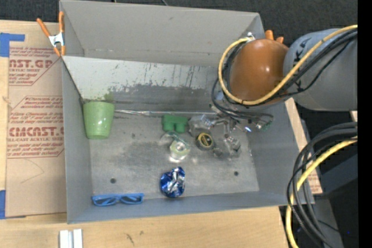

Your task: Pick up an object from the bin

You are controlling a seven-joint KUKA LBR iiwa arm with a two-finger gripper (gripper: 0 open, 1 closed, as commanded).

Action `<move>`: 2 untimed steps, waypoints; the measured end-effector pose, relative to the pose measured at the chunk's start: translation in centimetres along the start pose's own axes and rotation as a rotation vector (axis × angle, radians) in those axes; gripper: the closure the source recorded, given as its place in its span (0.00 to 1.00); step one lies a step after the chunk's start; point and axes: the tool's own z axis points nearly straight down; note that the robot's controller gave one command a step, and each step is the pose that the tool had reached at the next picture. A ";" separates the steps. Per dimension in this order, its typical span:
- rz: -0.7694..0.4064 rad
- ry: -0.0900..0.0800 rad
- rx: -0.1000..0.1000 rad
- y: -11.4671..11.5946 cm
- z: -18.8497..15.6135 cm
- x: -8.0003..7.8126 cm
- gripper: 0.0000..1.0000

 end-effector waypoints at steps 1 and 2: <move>-0.001 -0.003 0.004 -0.1 -0.3 -0.1 1.00; -0.022 -0.007 0.012 0.1 -16.9 0.1 1.00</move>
Offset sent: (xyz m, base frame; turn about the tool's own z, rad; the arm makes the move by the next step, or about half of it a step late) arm 0.0000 0.0000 0.0000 0.0000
